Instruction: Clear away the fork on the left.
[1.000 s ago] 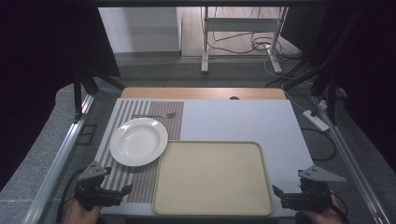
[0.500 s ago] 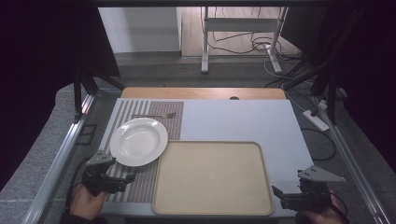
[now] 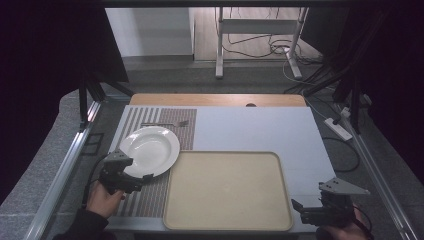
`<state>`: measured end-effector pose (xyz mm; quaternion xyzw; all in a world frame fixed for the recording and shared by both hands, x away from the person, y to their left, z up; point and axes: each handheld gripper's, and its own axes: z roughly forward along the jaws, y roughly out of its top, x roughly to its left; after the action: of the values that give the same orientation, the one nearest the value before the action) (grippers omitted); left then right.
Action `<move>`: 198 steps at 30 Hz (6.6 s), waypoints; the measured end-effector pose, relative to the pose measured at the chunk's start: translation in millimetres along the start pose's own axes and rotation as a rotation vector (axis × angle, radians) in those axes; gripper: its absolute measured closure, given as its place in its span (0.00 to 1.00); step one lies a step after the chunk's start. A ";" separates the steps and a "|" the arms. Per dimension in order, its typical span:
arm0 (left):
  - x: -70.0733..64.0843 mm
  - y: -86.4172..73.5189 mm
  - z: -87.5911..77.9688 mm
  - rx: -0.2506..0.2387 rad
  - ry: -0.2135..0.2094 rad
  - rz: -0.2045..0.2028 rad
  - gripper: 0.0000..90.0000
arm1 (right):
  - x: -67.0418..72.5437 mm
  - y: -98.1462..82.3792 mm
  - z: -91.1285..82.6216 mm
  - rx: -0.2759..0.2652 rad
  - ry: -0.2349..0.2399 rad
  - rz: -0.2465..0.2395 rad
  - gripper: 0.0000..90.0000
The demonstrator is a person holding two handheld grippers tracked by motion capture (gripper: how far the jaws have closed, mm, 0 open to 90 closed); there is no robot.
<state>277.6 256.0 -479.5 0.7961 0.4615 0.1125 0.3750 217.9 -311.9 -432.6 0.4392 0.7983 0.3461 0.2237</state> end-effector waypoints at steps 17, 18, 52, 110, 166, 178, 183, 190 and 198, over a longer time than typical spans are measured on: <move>27.3 34.8 36.2 0.035 0.021 -0.007 0.00 | -0.8 -0.1 -0.4 0.001 -0.004 0.006 0.00; 30.1 38.2 40.5 0.043 0.021 -0.007 0.00 | -0.7 -0.1 -0.5 0.000 -0.003 0.006 0.00; 57.6 73.7 83.8 0.101 0.054 0.070 0.03 | -1.4 -0.8 -1.8 -0.009 0.008 0.011 0.00; 164.3 133.2 151.7 0.361 0.195 -0.073 0.99 | -2.1 -1.6 -2.6 -0.013 0.006 0.015 0.00; 153.1 138.4 161.9 0.334 0.009 0.055 0.90 | -2.3 -1.9 -3.5 -0.020 0.007 0.015 0.00; 160.3 138.4 149.5 0.355 0.189 0.069 0.94 | -3.4 -2.1 -4.0 -0.025 0.010 0.023 0.00; 169.5 137.0 131.7 0.368 0.246 0.044 0.94 | -2.9 -2.1 -4.2 -0.026 0.007 0.024 0.00; 174.1 138.1 102.1 0.362 0.246 0.031 0.94 | -2.6 -1.9 -4.2 -0.024 0.005 0.023 0.00; 157.8 140.5 83.1 0.343 0.158 0.025 0.94 | -2.6 -2.0 -4.5 -0.027 0.003 0.022 0.00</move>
<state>499.2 303.1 -465.0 0.8428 0.4919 0.0987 0.1948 215.2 -316.5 -430.9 0.4444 0.7891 0.3598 0.2245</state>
